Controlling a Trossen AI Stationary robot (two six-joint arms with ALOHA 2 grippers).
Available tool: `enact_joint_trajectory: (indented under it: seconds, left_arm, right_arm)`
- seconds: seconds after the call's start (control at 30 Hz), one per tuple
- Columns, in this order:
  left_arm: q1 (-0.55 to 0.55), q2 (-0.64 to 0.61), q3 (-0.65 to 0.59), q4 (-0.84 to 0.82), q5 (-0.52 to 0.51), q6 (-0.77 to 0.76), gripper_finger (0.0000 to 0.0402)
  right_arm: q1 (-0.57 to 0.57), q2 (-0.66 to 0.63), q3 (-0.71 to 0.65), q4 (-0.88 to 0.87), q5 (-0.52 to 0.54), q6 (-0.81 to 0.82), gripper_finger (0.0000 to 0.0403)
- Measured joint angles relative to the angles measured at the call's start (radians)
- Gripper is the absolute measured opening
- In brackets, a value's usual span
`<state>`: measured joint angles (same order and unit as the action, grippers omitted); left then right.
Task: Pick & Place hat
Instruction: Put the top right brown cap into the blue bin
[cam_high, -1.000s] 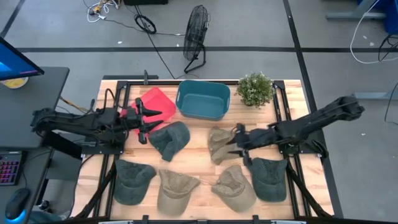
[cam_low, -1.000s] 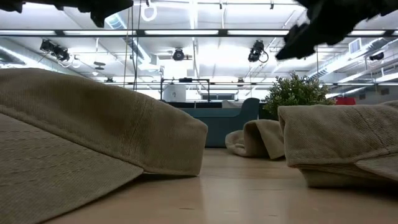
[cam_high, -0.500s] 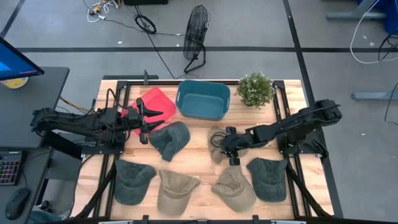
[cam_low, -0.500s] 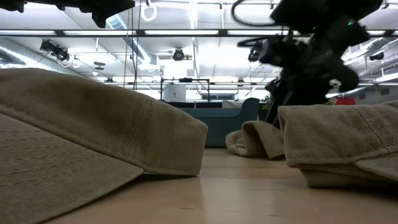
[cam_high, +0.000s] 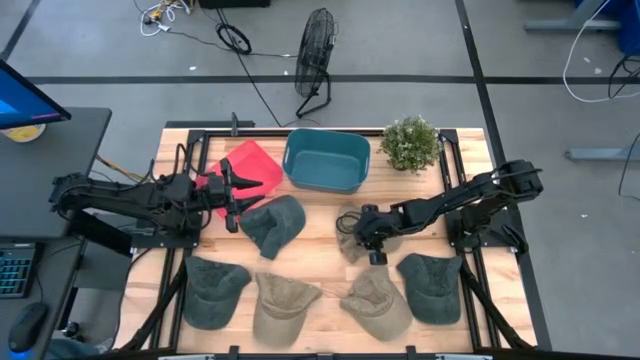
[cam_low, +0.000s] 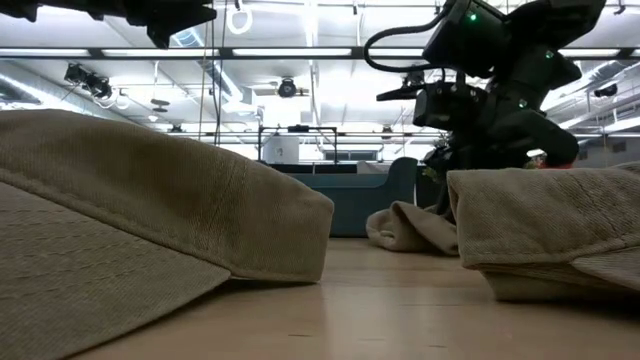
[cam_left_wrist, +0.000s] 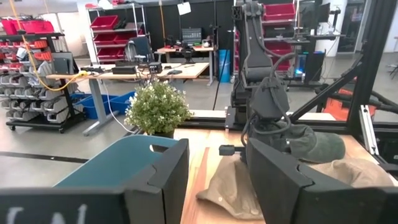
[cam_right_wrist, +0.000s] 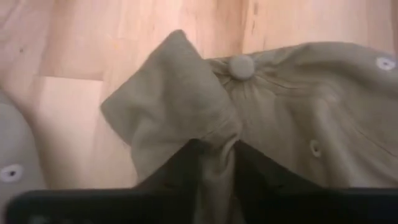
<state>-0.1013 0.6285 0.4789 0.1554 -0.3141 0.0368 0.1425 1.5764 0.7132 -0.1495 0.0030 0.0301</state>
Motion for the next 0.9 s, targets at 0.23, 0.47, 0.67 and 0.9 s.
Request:
enact_joint_trajectory:
  seconds: [0.23, 0.47, 0.67, 0.9]
  left_arm:
    - [0.0, 0.0, 0.0, -0.001, 0.0, -0.001, 0.0165]
    - [0.0, 0.0, 0.0, -0.001, 0.0, -0.001, 0.0165]
    - [0.0, 0.0, 0.0, 0.0, 0.0, -0.001, 0.0165]
    - [0.0, 0.0, 0.0, 0.0, 0.0, -0.001, 0.0165]
  right_arm:
    - [0.018, -0.006, 0.078, -0.02, -0.049, 0.033, 0.0019]
    - [0.045, -0.006, 0.359, -0.245, 0.044, -0.071, 0.0007]
    - [0.045, -0.008, 0.575, -0.386, 0.314, -0.311, 0.0007]
    - [-0.062, -0.008, 0.66, -0.28, 0.47, -0.637, 0.0006]
